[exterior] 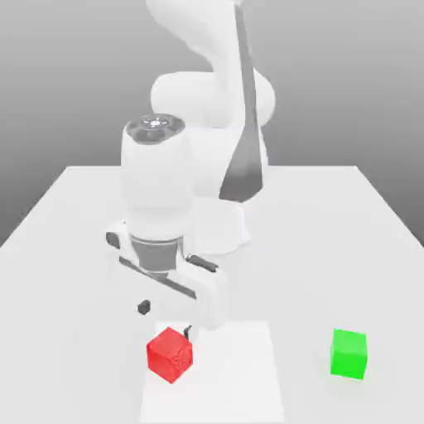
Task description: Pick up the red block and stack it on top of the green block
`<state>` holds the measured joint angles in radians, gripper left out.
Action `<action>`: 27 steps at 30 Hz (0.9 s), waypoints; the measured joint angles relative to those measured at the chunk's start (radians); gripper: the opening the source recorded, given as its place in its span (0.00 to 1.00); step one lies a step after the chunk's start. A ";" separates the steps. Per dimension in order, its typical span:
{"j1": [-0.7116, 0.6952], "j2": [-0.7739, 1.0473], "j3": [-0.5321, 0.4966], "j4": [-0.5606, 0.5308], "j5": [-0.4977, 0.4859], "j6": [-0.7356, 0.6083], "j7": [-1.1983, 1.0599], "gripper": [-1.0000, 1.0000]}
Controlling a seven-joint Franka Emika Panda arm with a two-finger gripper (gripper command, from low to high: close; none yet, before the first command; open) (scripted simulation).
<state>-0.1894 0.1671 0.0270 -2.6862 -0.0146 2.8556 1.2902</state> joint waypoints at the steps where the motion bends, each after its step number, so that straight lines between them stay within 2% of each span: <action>1: 0.003 0.036 -0.003 0.005 -0.003 0.031 0.003 0.50; 2: 0.005 0.072 -0.006 0.010 -0.006 0.061 0.005 0.50; 3: 0.008 0.102 -0.010 0.014 -0.007 0.086 0.007 0.00; 10: 0.007 0.106 -0.009 0.014 -0.010 0.091 0.009 0.00; 16: 0.008 -0.081 0.007 -0.011 0.007 -0.071 -0.007 0.00; 25: 0.418 -0.129 0.234 0.085 -0.003 -0.216 -0.145 0.00; 27: 0.432 -0.086 0.234 0.096 -0.032 -0.186 -0.137 0.00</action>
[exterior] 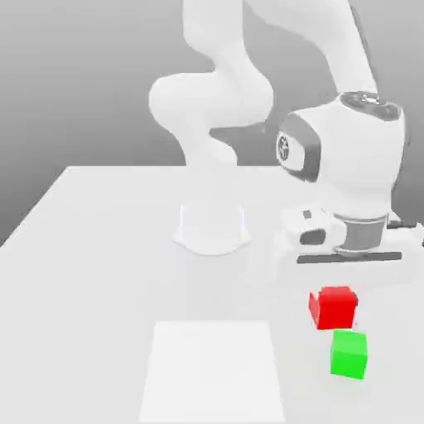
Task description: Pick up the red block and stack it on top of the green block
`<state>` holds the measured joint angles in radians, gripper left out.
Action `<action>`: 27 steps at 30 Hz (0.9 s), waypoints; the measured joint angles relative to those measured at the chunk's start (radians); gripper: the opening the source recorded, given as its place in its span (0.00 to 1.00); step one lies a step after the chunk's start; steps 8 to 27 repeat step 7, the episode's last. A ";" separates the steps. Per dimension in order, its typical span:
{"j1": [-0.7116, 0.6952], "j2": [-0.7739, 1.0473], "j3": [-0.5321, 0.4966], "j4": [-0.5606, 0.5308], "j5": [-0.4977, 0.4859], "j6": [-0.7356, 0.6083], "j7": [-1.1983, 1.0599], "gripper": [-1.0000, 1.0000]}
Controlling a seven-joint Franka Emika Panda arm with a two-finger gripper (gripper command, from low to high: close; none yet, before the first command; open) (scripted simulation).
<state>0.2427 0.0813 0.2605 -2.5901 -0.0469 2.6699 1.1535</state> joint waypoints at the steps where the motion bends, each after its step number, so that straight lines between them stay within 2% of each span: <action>1: 0.002 0.031 -0.006 0.003 -0.021 0.027 0.013 0.00; 3: 0.014 0.099 -0.026 0.008 -0.066 0.087 0.044 0.00; 4: 0.022 0.129 -0.038 0.009 -0.086 0.114 0.059 1.00; 27: 0.022 0.129 -0.038 0.009 -0.086 0.114 0.059 1.00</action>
